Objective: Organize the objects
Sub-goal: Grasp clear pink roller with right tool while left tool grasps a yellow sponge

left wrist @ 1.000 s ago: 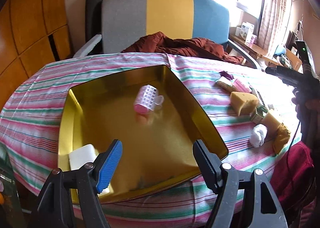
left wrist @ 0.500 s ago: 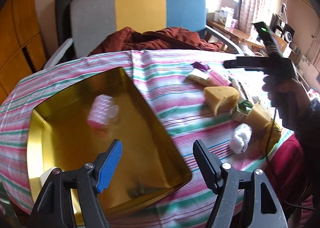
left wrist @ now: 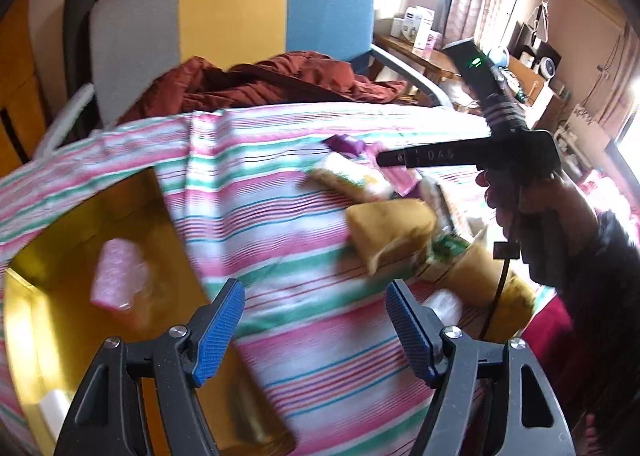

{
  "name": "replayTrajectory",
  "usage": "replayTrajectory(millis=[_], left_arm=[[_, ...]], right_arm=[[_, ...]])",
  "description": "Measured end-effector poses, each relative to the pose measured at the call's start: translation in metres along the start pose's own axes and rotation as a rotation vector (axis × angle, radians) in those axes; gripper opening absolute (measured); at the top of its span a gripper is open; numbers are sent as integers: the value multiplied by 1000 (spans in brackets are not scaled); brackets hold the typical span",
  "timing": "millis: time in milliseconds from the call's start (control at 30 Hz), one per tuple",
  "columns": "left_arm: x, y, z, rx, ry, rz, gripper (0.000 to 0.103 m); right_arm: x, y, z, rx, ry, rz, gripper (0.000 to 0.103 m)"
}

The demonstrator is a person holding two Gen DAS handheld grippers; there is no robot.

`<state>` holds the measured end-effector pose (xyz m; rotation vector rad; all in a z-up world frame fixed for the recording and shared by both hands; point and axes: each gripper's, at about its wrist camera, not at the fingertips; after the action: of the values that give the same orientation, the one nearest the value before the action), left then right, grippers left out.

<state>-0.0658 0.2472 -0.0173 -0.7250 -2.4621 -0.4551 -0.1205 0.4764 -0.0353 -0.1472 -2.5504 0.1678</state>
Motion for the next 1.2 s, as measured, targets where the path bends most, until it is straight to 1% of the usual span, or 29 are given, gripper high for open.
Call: replayTrajectory(millis=[67, 133, 267, 333, 367, 467, 533, 567, 700, 767, 800, 833, 867, 933, 1067, 1200], left_arm=[[9, 5, 12, -35, -22, -20, 75], [17, 11, 27, -66, -52, -33, 80], [28, 23, 49, -125, -90, -75, 85], [34, 29, 58, -134, -89, -87, 89], [36, 31, 63, -135, -93, -97, 89], [42, 37, 78, -151, -114, -123, 96], [46, 43, 87, -157, -125, -123, 100], [47, 46, 91, -156, -130, -118, 100], [53, 49, 114, -138, -170, -127, 100], [53, 50, 123, -131, -193, -131, 96], [52, 52, 125, -132, -194, -124, 83], [50, 54, 126, -122, -190, -106, 79], [49, 54, 123, -126, -175, -98, 77], [46, 47, 115, -147, -160, -115, 72], [40, 30, 75, -152, -77, -106, 71], [28, 7, 27, -139, -12, -104, 72]], right_arm=[[3, 7, -13, 20, 51, 39, 60], [4, 12, -24, 28, 90, 71, 60], [5, 20, -34, 31, 126, 103, 60], [6, 24, -36, 29, 137, 115, 60], [6, 25, -37, 29, 142, 124, 60], [7, 32, -43, 30, 161, 143, 60], [7, 35, -47, 32, 173, 154, 60], [7, 36, -49, 30, 180, 157, 60], [6, 40, -50, 22, 187, 164, 60], [5, 39, -49, 16, 187, 161, 60], [5, 39, -48, 13, 185, 156, 60], [4, 38, -47, 8, 182, 148, 60], [3, 37, -46, 7, 181, 140, 60], [2, 35, -46, 12, 180, 130, 60], [1, 26, -50, 29, 207, 92, 60], [-1, 11, -48, 39, 201, 60, 60]])
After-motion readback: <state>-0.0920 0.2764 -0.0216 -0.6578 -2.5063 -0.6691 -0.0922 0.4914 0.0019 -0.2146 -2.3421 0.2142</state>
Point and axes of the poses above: each gripper's, at about its wrist camera, not at the fingertips, and z roughly the way its jaws point, y to its right, x to its top, and after that the axes turned 1 degree about -z, right-handed
